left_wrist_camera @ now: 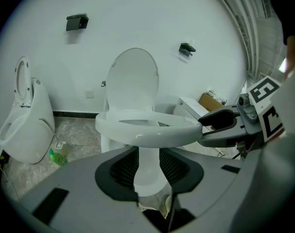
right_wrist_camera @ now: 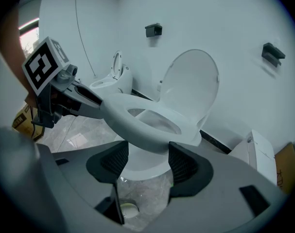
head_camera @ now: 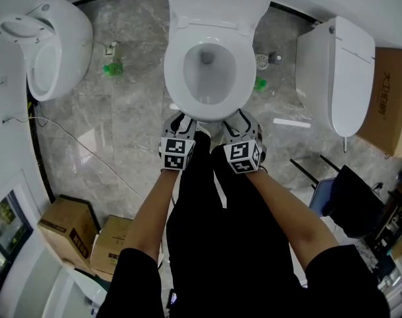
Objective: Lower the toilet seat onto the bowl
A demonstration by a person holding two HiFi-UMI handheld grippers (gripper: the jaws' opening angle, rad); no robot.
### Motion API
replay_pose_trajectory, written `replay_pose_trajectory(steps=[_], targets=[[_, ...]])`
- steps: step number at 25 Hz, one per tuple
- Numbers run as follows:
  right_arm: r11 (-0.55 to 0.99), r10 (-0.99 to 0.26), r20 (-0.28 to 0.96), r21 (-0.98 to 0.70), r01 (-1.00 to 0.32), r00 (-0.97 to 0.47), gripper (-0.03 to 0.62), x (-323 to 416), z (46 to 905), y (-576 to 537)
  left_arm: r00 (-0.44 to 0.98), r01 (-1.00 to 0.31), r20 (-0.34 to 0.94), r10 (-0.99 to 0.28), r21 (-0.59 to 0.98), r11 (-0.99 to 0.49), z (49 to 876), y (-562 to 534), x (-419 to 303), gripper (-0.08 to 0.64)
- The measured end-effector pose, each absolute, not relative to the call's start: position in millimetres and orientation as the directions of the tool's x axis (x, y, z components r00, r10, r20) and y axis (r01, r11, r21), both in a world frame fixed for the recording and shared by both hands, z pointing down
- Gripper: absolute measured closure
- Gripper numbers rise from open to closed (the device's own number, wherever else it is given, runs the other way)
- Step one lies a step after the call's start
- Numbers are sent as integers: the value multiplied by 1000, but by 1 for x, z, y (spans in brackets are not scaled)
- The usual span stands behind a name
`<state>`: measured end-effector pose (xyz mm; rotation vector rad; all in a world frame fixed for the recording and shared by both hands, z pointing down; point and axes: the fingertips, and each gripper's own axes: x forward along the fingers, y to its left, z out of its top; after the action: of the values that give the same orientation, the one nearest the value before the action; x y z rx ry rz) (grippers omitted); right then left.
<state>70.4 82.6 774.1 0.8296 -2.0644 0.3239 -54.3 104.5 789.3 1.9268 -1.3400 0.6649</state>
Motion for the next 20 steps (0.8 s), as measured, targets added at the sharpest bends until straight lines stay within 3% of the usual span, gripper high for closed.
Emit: replay_pose_trajectory(steps=[20], targets=[[793, -331, 862, 34, -608, -384, 324, 76, 823, 110, 344, -937, 791, -506, 251, -244, 842, 139, -50, 419]])
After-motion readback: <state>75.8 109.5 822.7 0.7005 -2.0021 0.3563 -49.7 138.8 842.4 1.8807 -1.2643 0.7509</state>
